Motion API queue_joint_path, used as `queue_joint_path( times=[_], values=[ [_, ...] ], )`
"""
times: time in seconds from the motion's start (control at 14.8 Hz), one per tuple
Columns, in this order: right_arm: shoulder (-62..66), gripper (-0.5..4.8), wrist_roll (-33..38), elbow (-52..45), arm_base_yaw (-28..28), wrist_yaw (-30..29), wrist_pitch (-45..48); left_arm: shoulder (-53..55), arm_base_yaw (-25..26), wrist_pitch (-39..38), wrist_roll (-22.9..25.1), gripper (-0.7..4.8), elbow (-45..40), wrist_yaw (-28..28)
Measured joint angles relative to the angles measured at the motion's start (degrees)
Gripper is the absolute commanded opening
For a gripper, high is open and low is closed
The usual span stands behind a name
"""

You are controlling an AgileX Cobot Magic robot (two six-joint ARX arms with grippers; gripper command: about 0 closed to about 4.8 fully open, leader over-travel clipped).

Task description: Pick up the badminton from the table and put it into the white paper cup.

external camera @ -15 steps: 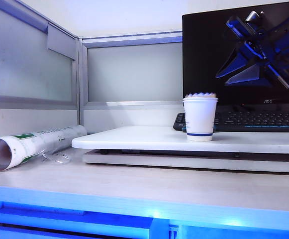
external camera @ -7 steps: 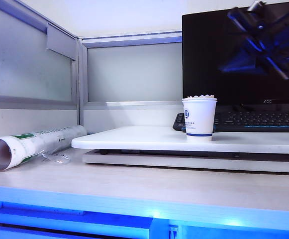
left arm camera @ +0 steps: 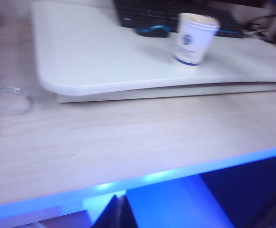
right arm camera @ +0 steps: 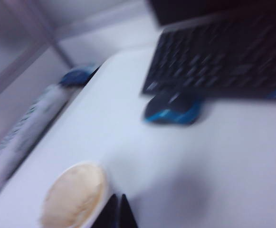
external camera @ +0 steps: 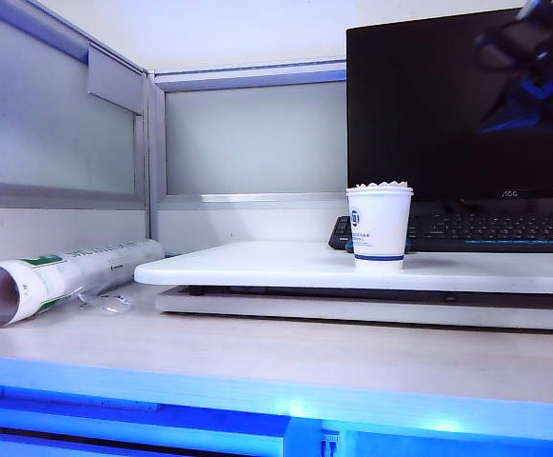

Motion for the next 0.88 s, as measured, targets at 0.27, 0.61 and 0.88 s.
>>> queue_joint_path(
  times=[0.27, 0.61, 0.88],
  values=[
    [-5.55, -0.08, -5.90, -0.52, -2.27, 2.91, -4.70, 0.00, 0.02, 0.00, 0.00, -0.05, 0.00, -2.93],
    [-17.09, -0.08, -10.19, -6.36, -3.93, 5.18, -8.07, 0.00, 0.02, -0.22, 0.85, -0.05, -0.02, -9.99],
    [-24.02, -0.08, -14.86, -9.33, -3.87, 7.39, -17.62, 0.00, 0.02, -0.42, 4.61, -0.05, -0.04, -15.34]
  ],
)
